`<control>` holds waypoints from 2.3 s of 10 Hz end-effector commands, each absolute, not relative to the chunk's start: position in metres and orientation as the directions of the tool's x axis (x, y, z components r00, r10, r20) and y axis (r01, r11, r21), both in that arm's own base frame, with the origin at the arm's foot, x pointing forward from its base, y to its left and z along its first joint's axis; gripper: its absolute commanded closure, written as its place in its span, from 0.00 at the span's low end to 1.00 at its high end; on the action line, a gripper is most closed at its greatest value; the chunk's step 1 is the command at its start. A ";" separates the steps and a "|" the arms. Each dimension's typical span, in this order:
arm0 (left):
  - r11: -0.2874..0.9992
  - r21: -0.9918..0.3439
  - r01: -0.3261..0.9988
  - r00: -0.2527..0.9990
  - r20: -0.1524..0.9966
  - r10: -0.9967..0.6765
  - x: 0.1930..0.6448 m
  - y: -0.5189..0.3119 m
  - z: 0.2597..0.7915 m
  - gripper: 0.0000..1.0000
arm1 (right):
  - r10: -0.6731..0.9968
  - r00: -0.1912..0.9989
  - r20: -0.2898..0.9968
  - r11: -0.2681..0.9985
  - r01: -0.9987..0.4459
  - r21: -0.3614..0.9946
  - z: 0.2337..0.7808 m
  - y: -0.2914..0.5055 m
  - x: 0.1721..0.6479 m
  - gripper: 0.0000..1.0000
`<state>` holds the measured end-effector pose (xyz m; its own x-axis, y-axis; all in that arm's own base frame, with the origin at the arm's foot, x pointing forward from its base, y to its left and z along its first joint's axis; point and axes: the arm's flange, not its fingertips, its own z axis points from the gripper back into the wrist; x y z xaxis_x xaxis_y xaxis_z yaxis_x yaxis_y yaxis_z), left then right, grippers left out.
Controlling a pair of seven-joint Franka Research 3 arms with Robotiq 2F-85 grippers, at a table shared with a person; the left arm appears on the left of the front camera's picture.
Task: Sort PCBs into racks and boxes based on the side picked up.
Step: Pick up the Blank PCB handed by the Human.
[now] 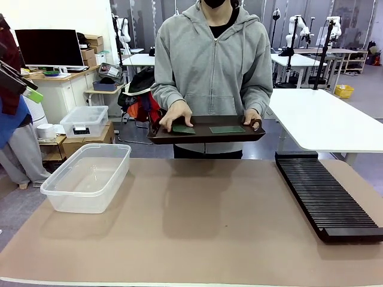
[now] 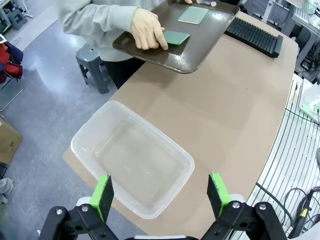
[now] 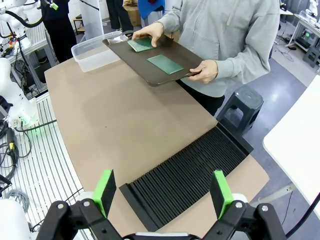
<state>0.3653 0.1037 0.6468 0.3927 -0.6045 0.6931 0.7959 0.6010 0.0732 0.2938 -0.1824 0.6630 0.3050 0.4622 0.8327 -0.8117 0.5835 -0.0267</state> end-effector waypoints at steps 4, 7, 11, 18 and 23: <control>0.601 0.073 0.796 0.393 0.693 -0.605 0.365 0.104 0.647 0.00 | 0.463 0.303 0.833 0.582 -0.813 -0.028 0.662 -0.182 0.294 0.00; 0.601 0.073 0.796 0.393 0.693 -0.605 0.365 0.104 0.647 0.00 | 0.463 0.303 0.833 0.582 -0.813 -0.028 0.662 -0.182 0.294 0.00; 0.601 0.073 0.796 0.393 0.693 -0.605 0.365 0.104 0.647 0.00 | 0.463 0.303 0.833 0.582 -0.813 -0.028 0.662 -0.182 0.294 0.00; 0.601 0.073 0.796 0.393 0.693 -0.605 0.365 0.104 0.647 0.00 | 0.463 0.303 0.833 0.582 -0.813 -0.028 0.662 -0.182 0.294 0.00; 0.601 0.073 0.796 0.393 0.693 -0.605 0.365 0.104 0.647 0.00 | 0.463 0.303 0.833 0.582 -0.813 -0.028 0.662 -0.182 0.294 0.00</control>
<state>0.3659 0.1048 0.6489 0.3916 -0.6037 0.6944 0.7943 0.6028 0.0762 0.2938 -0.1824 0.6630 0.3050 0.4622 0.8327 -0.8117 0.5835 -0.0267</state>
